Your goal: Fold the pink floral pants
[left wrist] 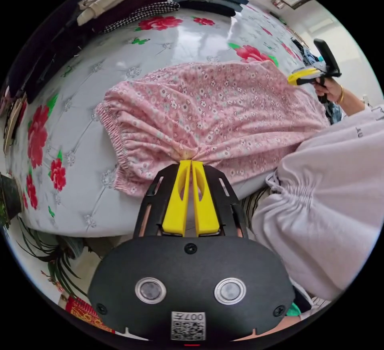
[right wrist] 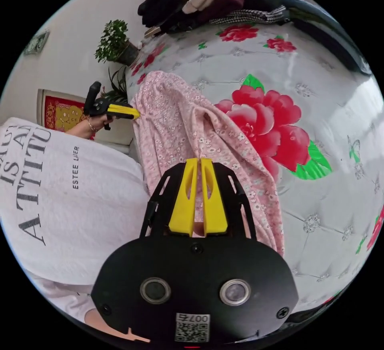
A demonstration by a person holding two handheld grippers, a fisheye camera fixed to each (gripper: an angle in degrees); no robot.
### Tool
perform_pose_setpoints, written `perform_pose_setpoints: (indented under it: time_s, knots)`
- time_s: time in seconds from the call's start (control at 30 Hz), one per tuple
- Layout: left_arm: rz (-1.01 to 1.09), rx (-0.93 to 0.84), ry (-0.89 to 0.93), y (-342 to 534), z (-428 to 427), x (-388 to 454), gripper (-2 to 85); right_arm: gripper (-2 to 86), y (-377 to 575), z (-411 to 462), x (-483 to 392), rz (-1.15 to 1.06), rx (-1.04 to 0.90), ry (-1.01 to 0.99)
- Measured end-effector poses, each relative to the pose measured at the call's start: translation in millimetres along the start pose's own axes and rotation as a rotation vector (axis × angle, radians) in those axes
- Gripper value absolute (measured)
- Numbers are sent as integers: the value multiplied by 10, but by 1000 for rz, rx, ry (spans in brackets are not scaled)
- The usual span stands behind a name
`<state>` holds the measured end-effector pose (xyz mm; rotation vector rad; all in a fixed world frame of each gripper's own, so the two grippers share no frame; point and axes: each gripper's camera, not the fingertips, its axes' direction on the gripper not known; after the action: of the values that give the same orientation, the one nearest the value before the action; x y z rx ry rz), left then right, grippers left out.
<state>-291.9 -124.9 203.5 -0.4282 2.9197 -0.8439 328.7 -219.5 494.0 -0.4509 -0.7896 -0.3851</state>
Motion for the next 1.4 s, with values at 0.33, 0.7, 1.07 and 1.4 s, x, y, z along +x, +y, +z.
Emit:
perform_pose_setpoints:
  time_s: [0.33,0.7,1.07,1.4]
  knots:
    - [10,-67,27,87,212,9,-10,30,-629,-52,697,336,89,-401]
    - [-24,-28,39,99,425,-86,-10,6,-1282,-226,831,458,71,-403]
    - [-98,45,139,176,548,-295,-10,31,-1075,-752,386,239,181,-153]
    - [-76,263,38,-330,374,-389,-5,36,-200,-298,-298,89,68,110]
